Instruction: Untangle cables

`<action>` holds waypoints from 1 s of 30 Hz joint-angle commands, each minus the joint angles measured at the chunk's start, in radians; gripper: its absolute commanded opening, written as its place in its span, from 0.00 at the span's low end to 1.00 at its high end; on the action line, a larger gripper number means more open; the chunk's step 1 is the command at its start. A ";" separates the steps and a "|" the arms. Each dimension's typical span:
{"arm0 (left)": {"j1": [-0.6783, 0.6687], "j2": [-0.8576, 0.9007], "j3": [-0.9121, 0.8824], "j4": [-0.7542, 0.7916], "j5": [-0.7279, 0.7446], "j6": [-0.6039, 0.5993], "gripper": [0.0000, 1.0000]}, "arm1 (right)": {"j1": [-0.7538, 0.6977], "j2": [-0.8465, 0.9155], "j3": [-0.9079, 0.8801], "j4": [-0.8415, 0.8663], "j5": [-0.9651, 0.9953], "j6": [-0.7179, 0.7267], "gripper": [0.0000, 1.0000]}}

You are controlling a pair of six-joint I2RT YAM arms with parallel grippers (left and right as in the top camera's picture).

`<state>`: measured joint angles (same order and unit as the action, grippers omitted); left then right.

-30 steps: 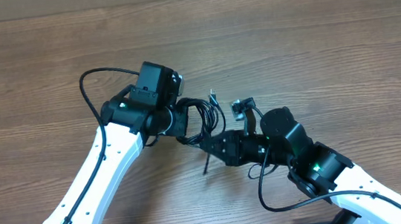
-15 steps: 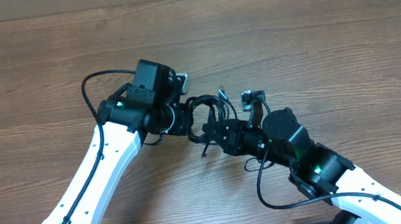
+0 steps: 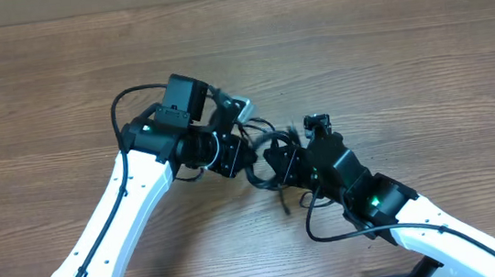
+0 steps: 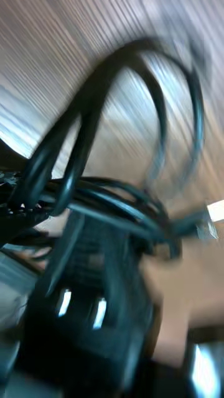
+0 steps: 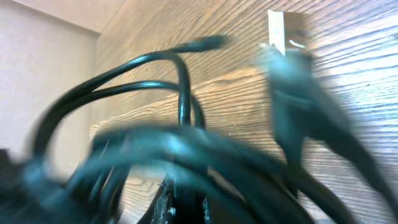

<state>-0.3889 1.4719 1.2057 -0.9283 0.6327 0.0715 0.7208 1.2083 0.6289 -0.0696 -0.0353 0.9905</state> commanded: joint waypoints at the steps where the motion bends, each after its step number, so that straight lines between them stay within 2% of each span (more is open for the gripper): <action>1: -0.012 -0.014 0.016 -0.016 0.480 0.277 0.04 | -0.009 0.029 0.029 0.005 0.068 0.005 0.04; 4: -0.012 -0.014 0.016 -0.025 0.548 0.330 0.04 | -0.009 0.030 0.029 0.013 0.073 0.005 0.07; 9: -0.010 -0.014 0.016 -0.027 0.624 0.371 0.04 | -0.010 0.030 0.029 0.011 0.078 0.004 0.29; 11: -0.006 -0.014 0.016 -0.020 0.617 0.370 0.04 | -0.010 0.029 0.029 0.011 0.065 0.004 0.53; 15: 0.011 -0.014 0.016 -0.004 0.615 0.370 0.04 | -0.010 0.006 0.029 0.011 0.026 -0.018 0.76; 16: 0.019 -0.014 0.016 -0.002 0.610 0.370 0.04 | -0.010 -0.007 0.029 0.011 0.009 -0.035 0.84; 17: 0.028 -0.014 0.016 -0.002 0.600 0.367 0.04 | -0.010 -0.026 0.029 0.009 -0.008 -0.058 0.97; 18: 0.037 -0.014 0.016 -0.002 0.587 0.359 0.04 | -0.010 -0.039 0.029 0.006 -0.019 -0.069 1.00; 22: 0.087 -0.014 0.016 -0.001 0.516 0.305 0.04 | -0.010 -0.131 0.029 -0.071 -0.026 -0.079 0.99; 28: 0.146 -0.014 0.016 0.002 0.508 0.304 0.04 | -0.010 -0.274 0.029 -0.242 -0.027 -0.079 1.00; 30: 0.153 -0.014 0.016 0.002 0.454 0.269 0.04 | -0.010 -0.307 0.029 -0.277 -0.033 -0.079 1.00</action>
<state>-0.2558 1.4754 1.2072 -0.9283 1.0882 0.3847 0.7048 0.9569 0.6342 -0.3187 -0.0528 0.9230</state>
